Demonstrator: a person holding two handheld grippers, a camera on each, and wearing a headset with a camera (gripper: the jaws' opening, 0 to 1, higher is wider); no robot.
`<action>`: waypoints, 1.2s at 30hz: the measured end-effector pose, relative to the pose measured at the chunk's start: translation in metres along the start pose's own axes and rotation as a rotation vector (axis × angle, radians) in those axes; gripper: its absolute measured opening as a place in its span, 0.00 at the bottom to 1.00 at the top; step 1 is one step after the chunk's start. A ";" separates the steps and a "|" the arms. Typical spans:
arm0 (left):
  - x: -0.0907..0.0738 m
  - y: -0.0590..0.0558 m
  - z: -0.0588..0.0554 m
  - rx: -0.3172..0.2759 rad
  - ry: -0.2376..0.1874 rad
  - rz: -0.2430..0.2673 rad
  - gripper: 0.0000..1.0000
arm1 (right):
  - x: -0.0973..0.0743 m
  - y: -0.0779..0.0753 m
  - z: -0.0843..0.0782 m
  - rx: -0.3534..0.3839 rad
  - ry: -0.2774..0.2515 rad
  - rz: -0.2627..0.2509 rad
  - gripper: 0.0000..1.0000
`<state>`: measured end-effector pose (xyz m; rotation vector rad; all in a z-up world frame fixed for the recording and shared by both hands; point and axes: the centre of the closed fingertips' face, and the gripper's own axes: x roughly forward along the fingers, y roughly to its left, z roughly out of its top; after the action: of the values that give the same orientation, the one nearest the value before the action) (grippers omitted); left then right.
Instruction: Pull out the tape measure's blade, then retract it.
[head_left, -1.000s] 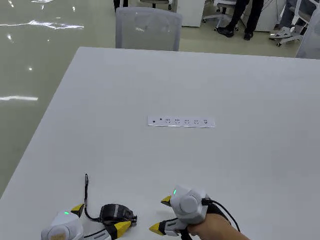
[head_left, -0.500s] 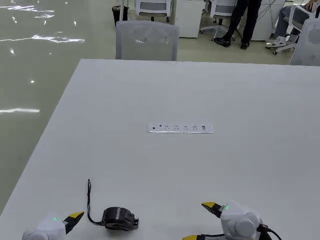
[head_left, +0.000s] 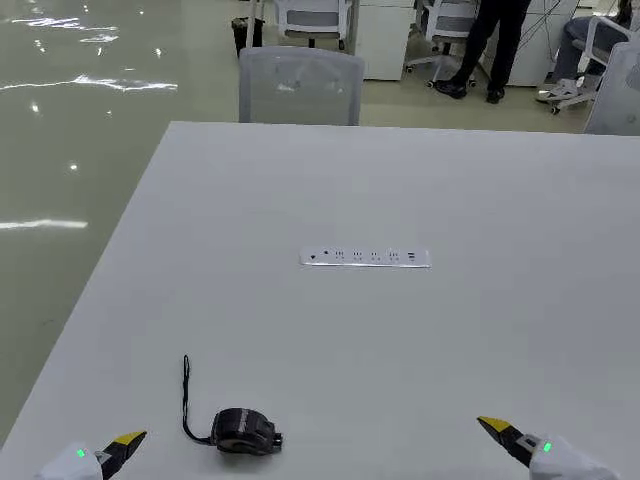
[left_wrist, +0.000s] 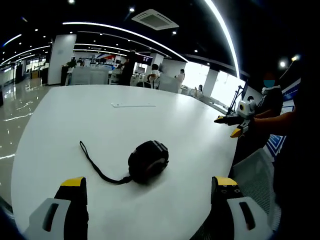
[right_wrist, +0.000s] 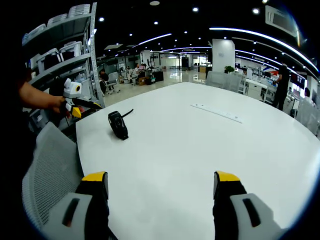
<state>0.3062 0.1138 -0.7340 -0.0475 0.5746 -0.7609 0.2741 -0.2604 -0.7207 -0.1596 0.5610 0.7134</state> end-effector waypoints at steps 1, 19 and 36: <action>-0.002 -0.001 0.001 0.000 -0.001 0.001 1.00 | -0.003 -0.001 -0.004 0.004 -0.001 -0.004 0.89; -0.019 0.006 -0.001 0.017 -0.026 0.045 1.00 | -0.036 -0.018 -0.033 0.051 0.002 -0.087 1.00; -0.022 0.001 -0.005 0.066 -0.055 0.060 1.00 | -0.034 -0.017 -0.041 0.011 0.044 -0.064 1.00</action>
<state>0.2912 0.1298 -0.7276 0.0095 0.4963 -0.7174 0.2470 -0.3059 -0.7376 -0.1826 0.5993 0.6462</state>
